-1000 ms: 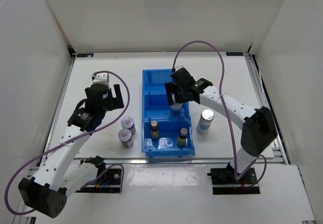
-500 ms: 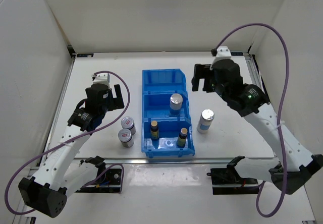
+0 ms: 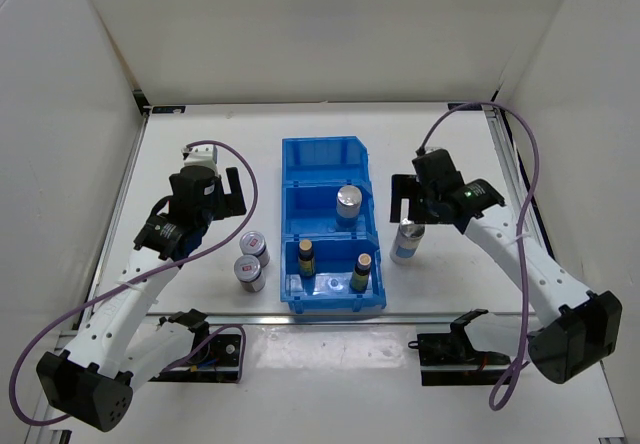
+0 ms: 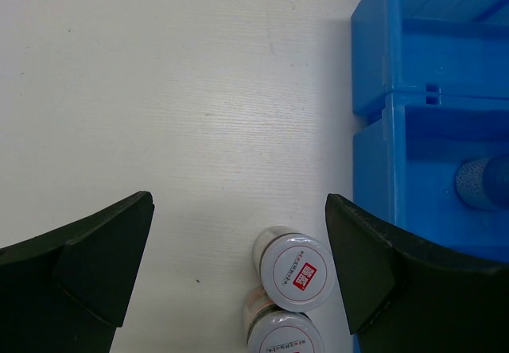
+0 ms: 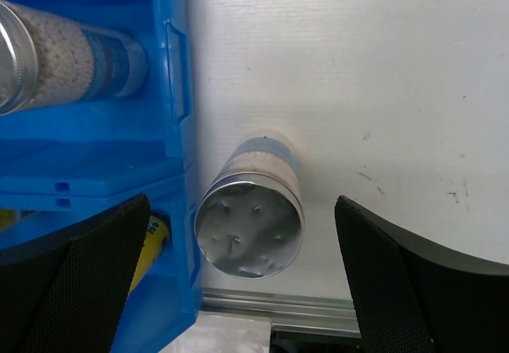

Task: Organize the condiment bottles

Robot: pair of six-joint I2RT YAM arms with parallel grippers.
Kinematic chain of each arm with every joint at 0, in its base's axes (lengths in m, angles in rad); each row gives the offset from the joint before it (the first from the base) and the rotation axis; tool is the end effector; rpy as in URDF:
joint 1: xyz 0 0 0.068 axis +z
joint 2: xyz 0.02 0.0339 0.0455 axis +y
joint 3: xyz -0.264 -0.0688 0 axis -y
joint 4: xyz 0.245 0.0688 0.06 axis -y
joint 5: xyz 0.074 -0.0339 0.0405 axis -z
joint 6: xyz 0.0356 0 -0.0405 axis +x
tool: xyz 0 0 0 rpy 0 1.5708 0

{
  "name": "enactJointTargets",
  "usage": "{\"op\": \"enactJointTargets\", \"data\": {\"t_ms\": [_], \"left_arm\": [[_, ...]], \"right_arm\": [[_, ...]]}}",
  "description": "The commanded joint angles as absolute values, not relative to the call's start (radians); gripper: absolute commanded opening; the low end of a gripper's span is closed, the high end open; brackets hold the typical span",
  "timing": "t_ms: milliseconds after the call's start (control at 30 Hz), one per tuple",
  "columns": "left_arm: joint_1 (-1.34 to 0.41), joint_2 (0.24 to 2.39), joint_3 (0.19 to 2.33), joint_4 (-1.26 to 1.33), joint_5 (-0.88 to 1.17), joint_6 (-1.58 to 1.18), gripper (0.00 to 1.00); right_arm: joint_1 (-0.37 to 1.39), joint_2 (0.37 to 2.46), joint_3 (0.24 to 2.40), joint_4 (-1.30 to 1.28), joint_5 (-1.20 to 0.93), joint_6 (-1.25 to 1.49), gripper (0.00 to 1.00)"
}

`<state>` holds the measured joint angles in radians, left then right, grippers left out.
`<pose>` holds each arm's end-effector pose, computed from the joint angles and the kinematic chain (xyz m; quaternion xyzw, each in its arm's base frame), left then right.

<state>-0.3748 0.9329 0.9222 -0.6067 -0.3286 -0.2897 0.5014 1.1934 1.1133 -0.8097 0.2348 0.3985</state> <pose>0.1868 -0.0611 0.3206 -0.0377 0.8789 -0.0103 0.4753 0.2145 0.1082 0.3147 -0.0091 0.9369 0.0448 0.3467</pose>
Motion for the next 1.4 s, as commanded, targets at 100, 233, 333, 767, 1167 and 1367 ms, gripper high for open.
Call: {"op": "enactJointTargets", "data": {"t_ms": [100,233,333,767,1167,1367], "left_arm": [[-0.370,0.919,0.930,-0.614,-0.318,-0.298,1.00],[-0.370,0.919,0.930,-0.614,-0.318,-0.298,1.00],[-0.370,0.919,0.930,-0.614,-0.318,-0.298,1.00],[-0.370,0.919,0.930,-0.614,-0.318,-0.298,1.00],[-0.370,0.919,0.930,-0.614,-0.318,-0.298,1.00],[-0.370,0.928,0.930,-0.614,-0.318,-0.298,1.00]], "right_arm": [[0.500,1.210,1.042,-0.792,0.155,0.454,0.97],[0.500,1.232,1.006,-0.779,0.129,0.472,0.87],[0.500,1.223,1.006,-0.779,0.120,0.472,0.69],[0.587,1.055,1.343,-0.823,0.414,0.416,0.00],[0.836,1.520,1.758,-0.687,0.233,0.232,0.00],[0.845,1.657,1.789,-0.693,0.173,0.223,0.00]]}}
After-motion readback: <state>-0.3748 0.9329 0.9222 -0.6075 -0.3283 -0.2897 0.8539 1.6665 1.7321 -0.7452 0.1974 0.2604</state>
